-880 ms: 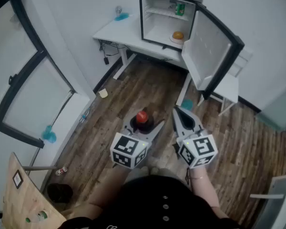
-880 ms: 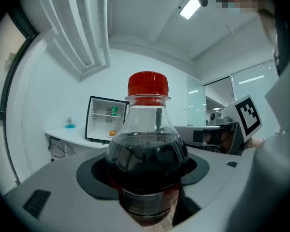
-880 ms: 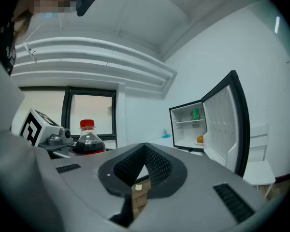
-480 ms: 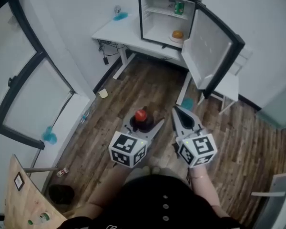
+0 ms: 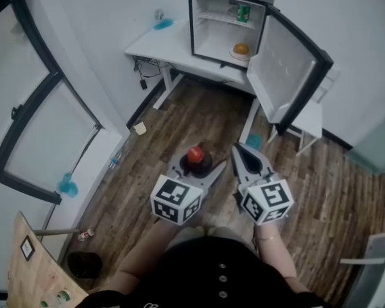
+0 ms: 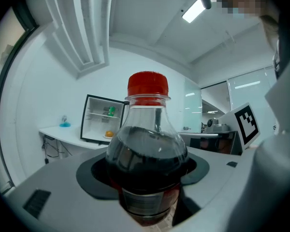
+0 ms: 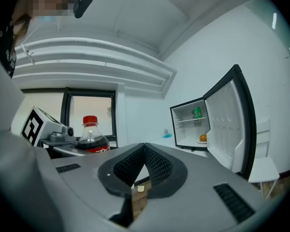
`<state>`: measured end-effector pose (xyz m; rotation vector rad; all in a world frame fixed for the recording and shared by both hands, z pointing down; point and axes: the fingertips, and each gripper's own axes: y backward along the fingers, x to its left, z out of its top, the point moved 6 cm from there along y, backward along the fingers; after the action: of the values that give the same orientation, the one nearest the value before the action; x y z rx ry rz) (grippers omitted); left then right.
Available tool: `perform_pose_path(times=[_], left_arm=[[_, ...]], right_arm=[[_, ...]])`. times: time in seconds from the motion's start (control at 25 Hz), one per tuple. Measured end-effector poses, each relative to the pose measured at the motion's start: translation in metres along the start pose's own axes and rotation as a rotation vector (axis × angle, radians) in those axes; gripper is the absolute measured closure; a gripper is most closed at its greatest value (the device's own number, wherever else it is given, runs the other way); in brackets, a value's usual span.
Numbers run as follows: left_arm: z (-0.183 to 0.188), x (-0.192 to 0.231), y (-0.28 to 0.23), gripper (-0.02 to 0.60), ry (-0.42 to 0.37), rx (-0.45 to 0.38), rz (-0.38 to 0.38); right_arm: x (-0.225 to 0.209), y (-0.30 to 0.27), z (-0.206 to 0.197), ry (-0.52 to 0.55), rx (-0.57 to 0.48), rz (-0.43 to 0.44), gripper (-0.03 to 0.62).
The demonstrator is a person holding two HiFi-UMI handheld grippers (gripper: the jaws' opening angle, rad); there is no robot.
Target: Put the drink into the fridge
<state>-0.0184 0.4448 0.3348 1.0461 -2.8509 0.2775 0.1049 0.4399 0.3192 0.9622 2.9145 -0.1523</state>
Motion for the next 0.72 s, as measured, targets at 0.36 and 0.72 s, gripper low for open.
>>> perform_pose_path(times=[0.36, 0.72], left_arm=[[-0.008, 0.022, -0.001, 0.258, 0.012, 0.021, -0.028], [-0.008, 0.047, -0.031, 0.258, 0.007, 0.013, -0.007]], right_arm=[[0.000, -0.020, -0.018, -0.036, 0.054, -0.069, 0.586], [-0.023, -0.049, -0.020, -0.036, 0.031, -0.068, 0.586]])
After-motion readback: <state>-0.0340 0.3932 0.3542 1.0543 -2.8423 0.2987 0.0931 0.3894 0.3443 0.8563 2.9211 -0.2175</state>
